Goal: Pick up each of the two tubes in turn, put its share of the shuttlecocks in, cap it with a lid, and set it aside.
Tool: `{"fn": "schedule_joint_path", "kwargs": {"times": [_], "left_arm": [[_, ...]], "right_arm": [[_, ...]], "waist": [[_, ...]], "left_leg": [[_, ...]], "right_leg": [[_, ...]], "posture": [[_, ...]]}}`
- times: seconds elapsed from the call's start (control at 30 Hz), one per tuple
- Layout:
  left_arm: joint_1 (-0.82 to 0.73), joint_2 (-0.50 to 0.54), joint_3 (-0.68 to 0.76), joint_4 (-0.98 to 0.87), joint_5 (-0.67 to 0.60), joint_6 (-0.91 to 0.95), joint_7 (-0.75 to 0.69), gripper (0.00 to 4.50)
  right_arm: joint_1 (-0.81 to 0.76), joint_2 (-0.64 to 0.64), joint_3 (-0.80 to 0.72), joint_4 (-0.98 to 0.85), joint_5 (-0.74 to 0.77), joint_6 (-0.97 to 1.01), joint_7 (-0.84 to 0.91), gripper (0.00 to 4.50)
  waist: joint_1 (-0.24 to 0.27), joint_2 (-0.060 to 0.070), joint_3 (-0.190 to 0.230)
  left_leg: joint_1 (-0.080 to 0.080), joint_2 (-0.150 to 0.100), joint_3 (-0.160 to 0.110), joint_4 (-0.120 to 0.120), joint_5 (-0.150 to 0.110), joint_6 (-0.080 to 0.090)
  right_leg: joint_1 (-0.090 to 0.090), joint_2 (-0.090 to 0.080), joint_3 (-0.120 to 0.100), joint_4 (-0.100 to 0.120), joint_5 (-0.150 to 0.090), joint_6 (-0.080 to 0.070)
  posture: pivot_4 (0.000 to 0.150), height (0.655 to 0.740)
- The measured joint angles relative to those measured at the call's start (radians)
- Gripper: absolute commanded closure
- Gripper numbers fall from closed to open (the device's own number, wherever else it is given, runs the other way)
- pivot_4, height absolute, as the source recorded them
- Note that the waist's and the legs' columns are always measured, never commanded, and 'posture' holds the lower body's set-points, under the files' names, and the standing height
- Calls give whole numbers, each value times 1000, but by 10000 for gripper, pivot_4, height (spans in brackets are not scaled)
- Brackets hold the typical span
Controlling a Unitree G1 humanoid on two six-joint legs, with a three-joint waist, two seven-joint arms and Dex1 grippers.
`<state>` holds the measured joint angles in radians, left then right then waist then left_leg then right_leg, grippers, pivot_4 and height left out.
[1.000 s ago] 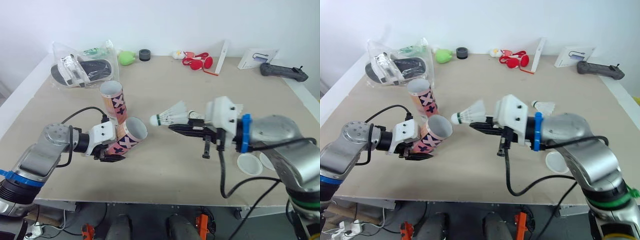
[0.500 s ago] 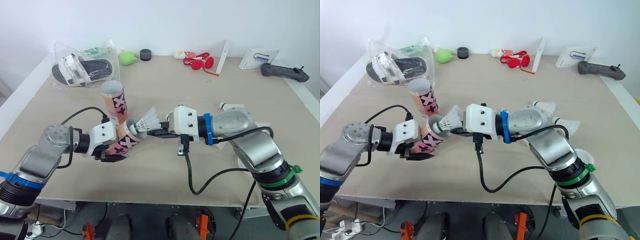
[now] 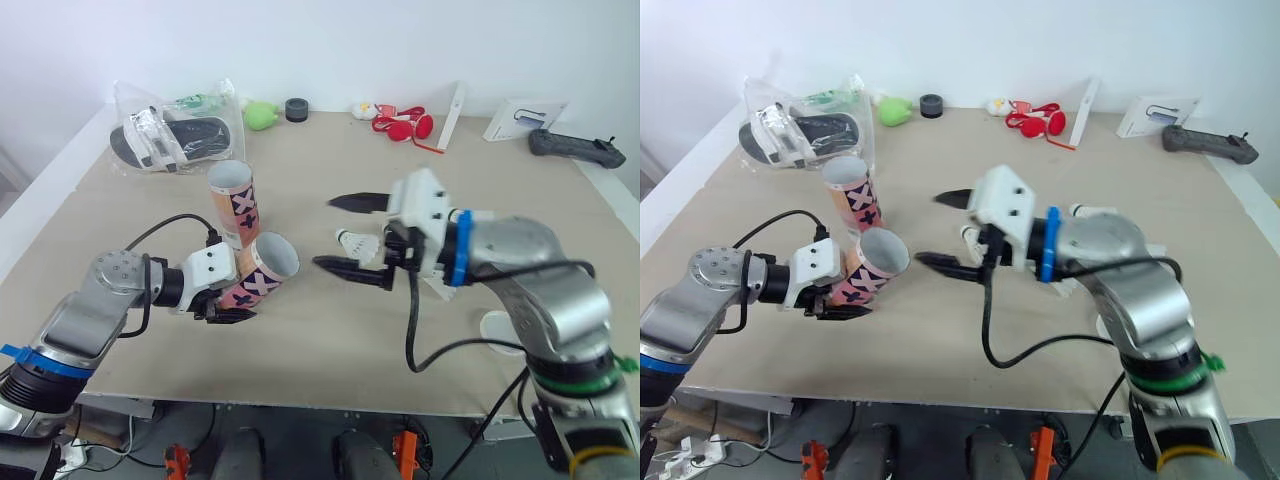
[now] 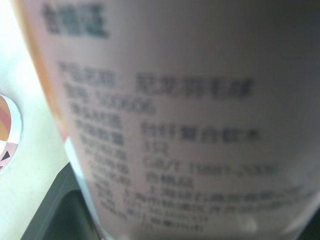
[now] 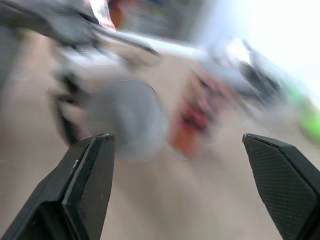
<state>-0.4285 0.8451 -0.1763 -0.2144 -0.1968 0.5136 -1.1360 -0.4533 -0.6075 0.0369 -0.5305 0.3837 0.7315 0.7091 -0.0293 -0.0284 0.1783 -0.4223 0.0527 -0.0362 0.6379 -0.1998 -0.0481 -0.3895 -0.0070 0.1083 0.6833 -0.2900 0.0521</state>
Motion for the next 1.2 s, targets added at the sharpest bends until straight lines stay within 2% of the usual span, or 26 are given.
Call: {"fn": "schedule_joint_path", "kwargs": {"times": [0.03, 0.07, 0.27, 0.53, 0.67, 0.77, 0.87, 0.93, 1.0, 1.2], "left_arm": [[2, 1, 6, -2, 0, 7, 0, 14011], [3, 1, 8, -1, 0, 9, 0, 14011], [4, -4, 7, 1, 0, 14, 0, 14011], [-1, -10, 8, 10, -2, 16, -7, 14011], [2, -12, 12, 10, -4, 18, -6, 14011], [7, -12, 17, 7, -4, 19, -4, 14011], [18, -14, 23, -3, -8, 20, 6, 14011], [26, -14, 27, -10, -10, 20, 16, 14011], [30, -14, 28, -11, -10, 20, 20, 14011], [36, -18, 33, -20, -10, 28, 29, 14011]], "right_arm": [[93, 47, 3, 7, -30, 53, -92, 1269], [116, 63, 10, 8, -36, 74, -122, 1269], [143, 207, 62, 45, -115, 99, -307, 1269], [42, 358, 115, 294, -200, 3, -412, 1269], [-30, 428, 128, 477, -243, -97, -432, 1269], [-69, 471, 134, 560, -259, -149, -435, 9005], [-78, 490, 152, 591, -273, -184, -428, 23691], [-77, 492, 163, 597, -282, -195, -416, 35662], [-76, 492, 173, 597, -287, -204, -398, 43719], [-62, 469, 198, 541, -280, -212, -311, 43719]], "waist": [[-1, 1, 1], [-4, 6, 2], [-11, 5, 0], [-12, 5, 0], [-13, 5, 0], [-14, 5, 0], [-14, 5, 0], [-14, 5, 0], [-14, 5, 0], [-15, 5, 0]], "left_leg": [[0, 0, 1, 0, 0, 0], [-1, 0, 2, 0, 0, 0], [0, 0, 2, 0, 2, 1], [0, 0, 2, 0, 3, 1], [0, -1, 2, 0, 3, 1], [0, 0, 2, 0, 3, 1], [0, -1, 2, 0, 3, 1], [0, -1, 2, 0, 3, 1], [0, 0, 2, 0, 3, 1], [0, -1, 2, 0, 3, 1]], "right_leg": [[-1, 0, 1, 0, 0, 0], [-2, 0, 2, 1, 1, 0], [-2, 1, 3, 1, 1, 4], [-2, 1, 2, 1, 2, 3], [-2, 0, 2, 0, 3, 2], [-2, 0, 2, 0, 3, 2], [-2, 0, 2, 0, 3, 2], [-2, 0, 2, 0, 3, 2], [-2, 0, 2, 0, 3, 2], [-2, 0, 2, 0, 3, 2]], "posture": [[1500, 7400], [1500, 7400], [1500, 7400], [1500, 7400], [1500, 7400], [1500, 7400], [1500, 7400], [1500, 7400], [1500, 7400], [1500, 7400]]}}
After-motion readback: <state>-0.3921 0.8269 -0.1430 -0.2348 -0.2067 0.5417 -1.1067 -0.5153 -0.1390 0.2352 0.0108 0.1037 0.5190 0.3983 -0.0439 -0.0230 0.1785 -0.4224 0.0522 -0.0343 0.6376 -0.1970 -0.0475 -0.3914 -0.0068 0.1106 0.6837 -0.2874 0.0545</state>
